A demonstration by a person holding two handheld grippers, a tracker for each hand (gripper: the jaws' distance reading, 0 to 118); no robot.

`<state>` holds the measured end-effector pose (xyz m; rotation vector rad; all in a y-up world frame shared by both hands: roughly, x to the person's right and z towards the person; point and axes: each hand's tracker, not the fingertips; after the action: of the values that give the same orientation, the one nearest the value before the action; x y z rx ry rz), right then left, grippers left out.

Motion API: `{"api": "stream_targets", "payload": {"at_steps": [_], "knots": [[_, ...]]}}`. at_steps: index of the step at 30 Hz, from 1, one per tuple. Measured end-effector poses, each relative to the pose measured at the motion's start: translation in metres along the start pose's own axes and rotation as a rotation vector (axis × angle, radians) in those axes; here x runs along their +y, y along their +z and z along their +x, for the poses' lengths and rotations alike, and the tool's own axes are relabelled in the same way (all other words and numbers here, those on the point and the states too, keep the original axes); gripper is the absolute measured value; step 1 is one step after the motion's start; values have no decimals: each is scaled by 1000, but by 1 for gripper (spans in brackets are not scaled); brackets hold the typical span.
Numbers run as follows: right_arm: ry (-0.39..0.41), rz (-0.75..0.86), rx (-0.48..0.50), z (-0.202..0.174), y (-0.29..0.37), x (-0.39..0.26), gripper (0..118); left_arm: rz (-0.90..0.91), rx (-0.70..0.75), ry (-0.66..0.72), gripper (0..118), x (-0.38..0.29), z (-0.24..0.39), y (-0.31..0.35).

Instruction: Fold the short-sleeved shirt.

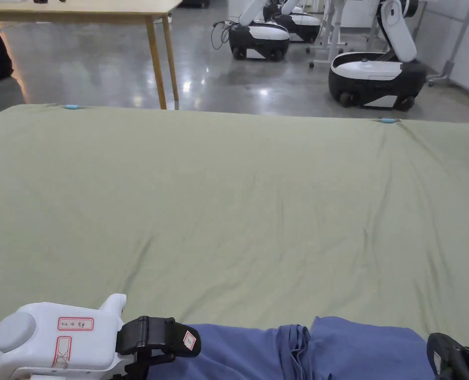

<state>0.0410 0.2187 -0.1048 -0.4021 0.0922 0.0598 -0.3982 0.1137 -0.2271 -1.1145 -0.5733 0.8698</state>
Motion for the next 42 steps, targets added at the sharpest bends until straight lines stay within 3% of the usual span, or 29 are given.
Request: {"api": "stream_targets", "payload": {"at_steps": [1,2,3,4,6,8,11,20,33,40,41,42], "knots": [[1,0,-1,1,0,1,1,-15,-50,17,101,3,0,-2],[2,1,-4,1,0,1,1,-14,-81,33,78,4,-1,-2],[2,1,-7,2,1,1,1,-6,-47,36,51,6,-3,-4],[3,3,-7,3,1,2,1,-8,49,24,14,5,-2,-7],[2,9,-15,5,4,3,1,-21,43,15,12,0,-4,-9],[-3,16,-15,8,7,4,1,17,-7,103,11,-1,-7,2],[-5,30,-18,9,7,6,1,71,12,71,10,-2,-1,35],[-15,67,37,4,1,11,1,228,370,-73,10,-18,79,157],[-73,86,59,14,13,9,1,132,442,-274,10,-29,204,24],[-106,87,58,27,13,4,1,-6,509,-303,10,-35,214,-81],[-112,84,58,29,13,3,1,-9,506,-301,15,-36,213,-92],[-119,80,52,31,12,1,1,-13,504,-303,38,-37,212,-106]]}}
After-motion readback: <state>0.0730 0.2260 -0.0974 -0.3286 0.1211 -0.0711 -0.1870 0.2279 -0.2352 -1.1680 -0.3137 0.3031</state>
